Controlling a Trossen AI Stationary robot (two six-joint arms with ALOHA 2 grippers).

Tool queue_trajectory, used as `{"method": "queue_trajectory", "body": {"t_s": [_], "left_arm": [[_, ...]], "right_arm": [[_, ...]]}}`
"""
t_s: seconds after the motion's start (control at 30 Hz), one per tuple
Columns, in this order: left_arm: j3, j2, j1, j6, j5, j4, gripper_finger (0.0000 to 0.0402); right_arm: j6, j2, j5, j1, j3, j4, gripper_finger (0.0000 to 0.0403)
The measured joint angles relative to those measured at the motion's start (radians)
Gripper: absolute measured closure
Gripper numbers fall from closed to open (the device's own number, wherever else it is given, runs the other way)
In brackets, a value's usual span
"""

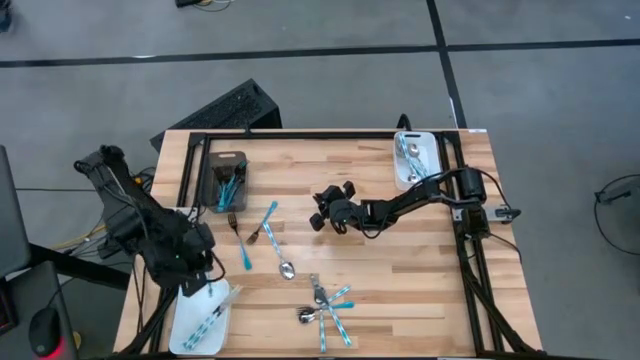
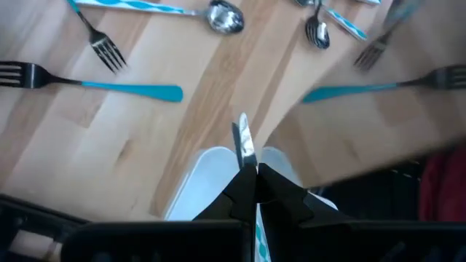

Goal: Sort silverware by color (type)
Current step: Put the blue patterned knife into the bottom left white bin

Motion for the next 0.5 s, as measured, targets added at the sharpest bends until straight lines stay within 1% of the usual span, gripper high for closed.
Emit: {"method": "queue_trajectory", "body": {"t_s": [0.1,0.17,0.3,0.43,0.5], "left_arm": [[-0.062,0.001,-0.045,-0.056,-0.020,0.024,0.0401],[-0.122,0.003,-0.070,-0.103,0.021,0.083,0.0401],[-0.248,0.004,-0.113,-0.149,0.116,0.258,0.0401],[-0.336,0.004,-0.145,-0.187,0.142,0.400,0.0401],[-0.365,0.004,-0.158,-0.212,0.143,0.419,0.0401]], "right_arm": [[0.006,0.000,-0.002,0.001,0.000,0.000,0.0331],[0.006,0.000,-0.017,0.000,0.000,0.000,0.0331],[0.006,0.000,-0.052,0.000,0.000,0.000,0.0331],[0.009,0.000,-0.080,0.000,0.000,0.001,0.0331],[0.009,0.000,-0.086,0.000,0.000,0.001,0.0331]]}}
